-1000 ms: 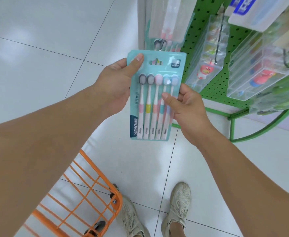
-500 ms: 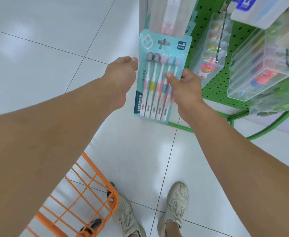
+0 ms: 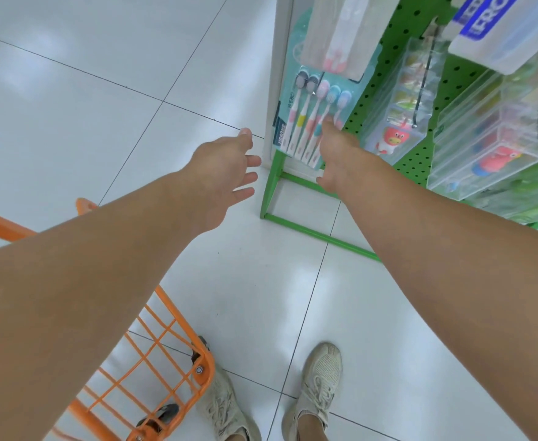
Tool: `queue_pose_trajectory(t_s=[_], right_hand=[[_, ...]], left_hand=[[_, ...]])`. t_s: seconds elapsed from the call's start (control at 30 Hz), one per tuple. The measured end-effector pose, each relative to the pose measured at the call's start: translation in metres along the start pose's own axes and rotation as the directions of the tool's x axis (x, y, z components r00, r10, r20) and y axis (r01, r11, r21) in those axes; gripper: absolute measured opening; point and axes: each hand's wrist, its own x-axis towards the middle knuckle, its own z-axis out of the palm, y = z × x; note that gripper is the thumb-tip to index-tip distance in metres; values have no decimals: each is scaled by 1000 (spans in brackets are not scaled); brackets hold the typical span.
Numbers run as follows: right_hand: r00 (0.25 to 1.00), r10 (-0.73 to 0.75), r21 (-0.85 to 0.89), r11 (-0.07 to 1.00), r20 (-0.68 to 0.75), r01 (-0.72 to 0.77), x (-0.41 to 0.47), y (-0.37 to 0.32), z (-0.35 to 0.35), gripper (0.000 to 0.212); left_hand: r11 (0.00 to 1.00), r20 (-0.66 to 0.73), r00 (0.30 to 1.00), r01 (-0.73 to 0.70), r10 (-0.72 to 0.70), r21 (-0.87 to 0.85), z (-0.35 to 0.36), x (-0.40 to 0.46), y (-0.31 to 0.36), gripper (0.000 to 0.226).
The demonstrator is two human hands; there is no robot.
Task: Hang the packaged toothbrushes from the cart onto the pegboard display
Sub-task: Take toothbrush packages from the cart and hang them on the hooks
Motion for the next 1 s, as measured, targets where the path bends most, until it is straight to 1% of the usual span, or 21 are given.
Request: queue_pose_trajectory(t_s=[0.1,0.17,0.23,0.27,0.33,0.4,0.47,0.5,0.6,0.63,0.67,0.7,0.73,0.77,0.8,0.83,0.87,0.9,0.93,0.97,1.0], right_hand=[[998,50,31,998,34,-51,3,6,-2,67],[990,92,170,979,112,-110,-15,11,-5,64],[968,89,293,943,234,-157,-52,17,-6,58],[955,76,308,937,287,-167,-76,22,-5,52],[943,46,270,953,329,-141,-129,31,-2,36],[950,21,178,981,312,-80,-187,32,5,23],[953,-10,80,997,303,-15,-246,29,14,15],[942,-37,43,999,335,24,-275,24,21,13],[867,-149,-70,976,475,206,-357,10,47,13],[819,-196,-105,949,539,296,-382,9,59,13],[752,-247,-125,908,611,400,-405,11,73,11],[660,-283,-142,847,696,513,-426,15,87,7],[550,-285,-156,768,785,621,-441,23,102,1],[442,-246,-190,652,863,734,-452,34,116,9],[349,-173,-226,493,921,840,-456,48,128,21],[288,-96,-253,273,953,928,-456,63,141,36],[269,-18,-268,25,963,963,-450,78,152,53],[303,52,-289,-183,952,940,-444,89,160,68],[364,96,-316,-330,926,890,-436,98,167,80],[434,127,-350,-415,892,840,-426,106,173,89],[506,144,-398,-452,851,798,-417,110,179,97]], left_hand=[[999,-22,999,29,-29,24,-11,-1,-3,30],[998,-38,997,62,-61,28,-21,-5,0,27],[995,-23,995,94,-93,26,-29,-17,10,24],[995,-7,995,102,-102,9,-35,-28,15,23],[994,31,996,90,-88,-58,-52,-55,26,22],[986,33,999,44,-39,-159,-79,-93,38,24],[967,-27,1000,-8,1,-254,-114,-136,46,24],[956,-74,997,-44,23,-291,-133,-158,47,22],[890,-227,973,-138,40,-435,-197,-234,40,16],[858,-291,956,-176,33,-483,-219,-261,34,16],[837,-363,932,-215,21,-504,-240,-288,26,16],[833,-437,899,-243,1,-498,-260,-311,15,15],[860,-512,859,-251,-14,-444,-279,-329,0,12],[919,-590,807,-224,-11,-324,-296,-342,-20,6],[977,-655,756,-142,6,-156,-310,-352,-41,6],[1000,-685,728,-9,21,20,-321,-358,-63,21],[971,-679,734,148,19,187,-330,-360,-84,41],[916,-652,758,267,-7,300,-334,-360,-102,62],[878,-622,781,328,-45,349,-337,-357,-117,80],[873,-601,795,347,-80,343,-339,-352,-130,94],[886,-593,796,356,-121,297,-339,-345,-139,104]])
